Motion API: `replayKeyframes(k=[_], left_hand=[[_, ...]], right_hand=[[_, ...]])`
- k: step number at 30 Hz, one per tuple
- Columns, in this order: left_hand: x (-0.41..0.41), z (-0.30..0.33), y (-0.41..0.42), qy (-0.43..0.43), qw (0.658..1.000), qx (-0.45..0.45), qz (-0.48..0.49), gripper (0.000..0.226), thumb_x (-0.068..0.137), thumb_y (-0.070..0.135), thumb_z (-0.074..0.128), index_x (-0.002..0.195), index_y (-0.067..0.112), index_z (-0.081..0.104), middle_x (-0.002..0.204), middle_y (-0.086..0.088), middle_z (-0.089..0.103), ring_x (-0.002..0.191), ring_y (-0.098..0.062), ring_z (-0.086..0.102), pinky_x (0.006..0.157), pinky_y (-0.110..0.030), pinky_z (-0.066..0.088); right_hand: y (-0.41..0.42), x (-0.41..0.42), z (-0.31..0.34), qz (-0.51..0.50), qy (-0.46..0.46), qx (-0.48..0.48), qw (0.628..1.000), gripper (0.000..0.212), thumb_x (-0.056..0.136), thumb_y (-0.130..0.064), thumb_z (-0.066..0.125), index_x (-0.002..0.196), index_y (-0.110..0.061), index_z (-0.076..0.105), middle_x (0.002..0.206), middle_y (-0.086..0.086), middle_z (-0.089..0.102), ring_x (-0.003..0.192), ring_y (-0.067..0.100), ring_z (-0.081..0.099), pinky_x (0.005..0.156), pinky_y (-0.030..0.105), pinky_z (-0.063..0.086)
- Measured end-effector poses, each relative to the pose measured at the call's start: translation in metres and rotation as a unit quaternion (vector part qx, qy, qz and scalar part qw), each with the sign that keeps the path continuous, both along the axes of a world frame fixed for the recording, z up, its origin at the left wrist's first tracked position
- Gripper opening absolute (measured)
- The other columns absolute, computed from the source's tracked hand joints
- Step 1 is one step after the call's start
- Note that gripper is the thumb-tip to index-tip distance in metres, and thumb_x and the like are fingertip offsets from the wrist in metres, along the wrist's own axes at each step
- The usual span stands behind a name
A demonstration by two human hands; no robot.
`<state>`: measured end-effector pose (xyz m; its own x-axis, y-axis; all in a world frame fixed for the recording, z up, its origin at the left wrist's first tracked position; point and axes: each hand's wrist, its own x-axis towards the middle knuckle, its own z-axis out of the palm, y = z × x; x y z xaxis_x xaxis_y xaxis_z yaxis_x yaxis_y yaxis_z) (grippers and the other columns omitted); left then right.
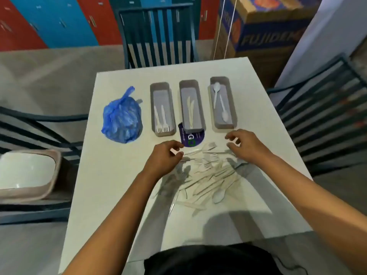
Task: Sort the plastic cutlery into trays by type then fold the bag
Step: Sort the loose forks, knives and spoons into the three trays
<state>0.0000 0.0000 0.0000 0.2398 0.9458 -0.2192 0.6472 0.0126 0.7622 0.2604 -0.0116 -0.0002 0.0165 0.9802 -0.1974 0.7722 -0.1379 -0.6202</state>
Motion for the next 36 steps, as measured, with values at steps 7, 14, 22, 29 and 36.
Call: replayKeyframes(k=[7,14,22,29,36], left_hand=[[0.011,-0.05,-0.026,0.034,0.996,-0.066,-0.046,0.016,0.087,0.015,0.06,0.099,0.013,0.069,0.099,-0.002,0.07,0.084,-0.016,0.063,0.072,-0.017,0.041],[0.027,-0.076,-0.039,0.116,0.986,-0.065,-0.096,0.026,0.089,0.019,0.055,0.112,0.017,0.066,0.116,-0.004,0.061,0.107,-0.021,0.057,0.086,-0.029,0.045],[0.037,-0.095,-0.046,0.209,0.967,0.035,-0.141,0.031,0.093,0.028,0.049,0.121,0.021,0.059,0.115,-0.003,0.063,0.105,-0.025,0.058,0.084,-0.033,0.044],[0.041,-0.098,-0.042,0.244,0.959,0.031,-0.14,0.025,0.095,0.027,0.045,0.116,0.019,0.057,0.111,-0.002,0.064,0.103,-0.025,0.059,0.088,-0.034,0.036],[0.042,-0.095,-0.039,0.204,0.973,-0.002,-0.106,0.02,0.096,0.023,0.044,0.108,0.015,0.058,0.105,-0.005,0.066,0.099,-0.026,0.06,0.083,-0.034,0.039]], right_hand=[[-0.04,0.006,-0.055,-0.048,-0.031,-0.101,0.993,0.021,0.089,-0.014,0.058,0.107,-0.011,0.066,0.108,0.01,0.061,0.087,0.017,0.054,0.078,0.023,0.039],[-0.063,-0.003,-0.08,-0.028,-0.179,-0.062,0.981,0.038,0.093,-0.014,0.047,0.129,-0.022,0.055,0.132,0.005,0.046,0.121,0.028,0.041,0.091,0.035,0.04],[-0.053,-0.007,-0.093,0.022,-0.325,-0.089,0.941,0.049,0.09,-0.012,0.047,0.136,-0.031,0.045,0.141,0.002,0.039,0.127,0.026,0.035,0.097,0.038,0.031],[-0.045,-0.006,-0.095,0.013,-0.354,-0.075,0.932,0.033,0.092,-0.012,0.046,0.12,-0.024,0.058,0.129,0.001,0.051,0.122,0.025,0.04,0.099,0.038,0.029],[-0.047,-0.002,-0.088,0.003,-0.365,-0.062,0.929,0.026,0.093,-0.018,0.049,0.114,-0.025,0.062,0.123,-0.002,0.056,0.123,0.023,0.036,0.101,0.04,0.019]])
